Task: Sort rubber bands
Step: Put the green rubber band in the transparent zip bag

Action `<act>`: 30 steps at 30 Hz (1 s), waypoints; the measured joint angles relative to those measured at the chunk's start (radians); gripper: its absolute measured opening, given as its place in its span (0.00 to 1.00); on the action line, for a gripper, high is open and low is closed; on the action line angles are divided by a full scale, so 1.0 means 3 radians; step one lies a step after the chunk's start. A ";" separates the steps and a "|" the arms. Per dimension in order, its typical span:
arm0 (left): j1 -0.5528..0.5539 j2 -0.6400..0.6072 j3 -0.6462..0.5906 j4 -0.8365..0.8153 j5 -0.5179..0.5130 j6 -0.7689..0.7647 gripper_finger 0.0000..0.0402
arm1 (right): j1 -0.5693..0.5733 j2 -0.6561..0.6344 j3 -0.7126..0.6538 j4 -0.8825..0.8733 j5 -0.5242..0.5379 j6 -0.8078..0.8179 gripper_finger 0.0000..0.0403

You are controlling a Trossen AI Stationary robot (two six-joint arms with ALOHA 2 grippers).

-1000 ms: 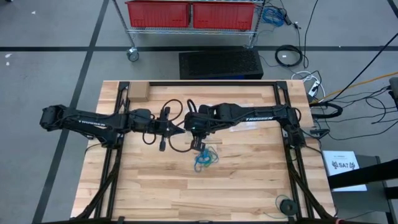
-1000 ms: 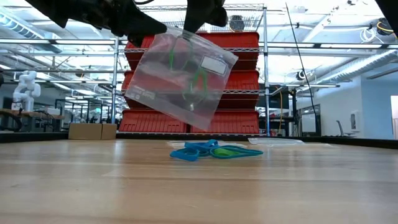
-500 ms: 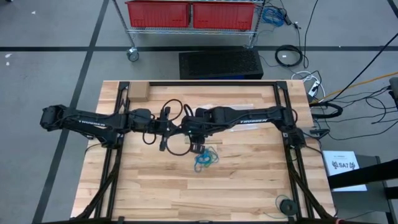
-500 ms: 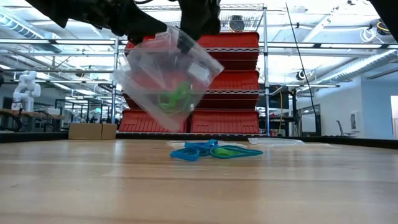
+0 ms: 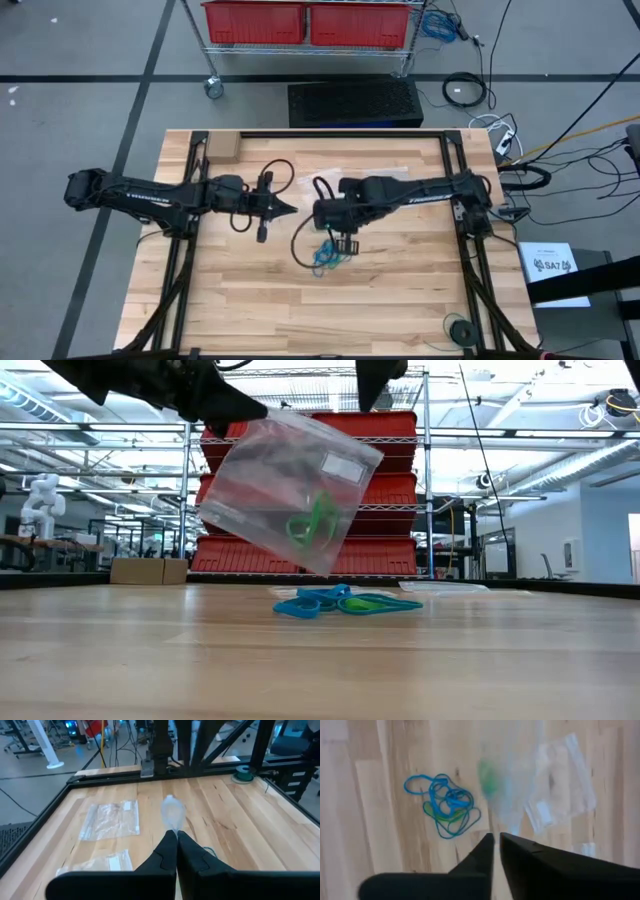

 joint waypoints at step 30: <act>0.0000 0.0033 -0.0003 0.0109 -0.0083 -0.0004 0.00 | 0.0491 -0.0186 -0.3071 0.3746 -0.0207 -0.0016 0.20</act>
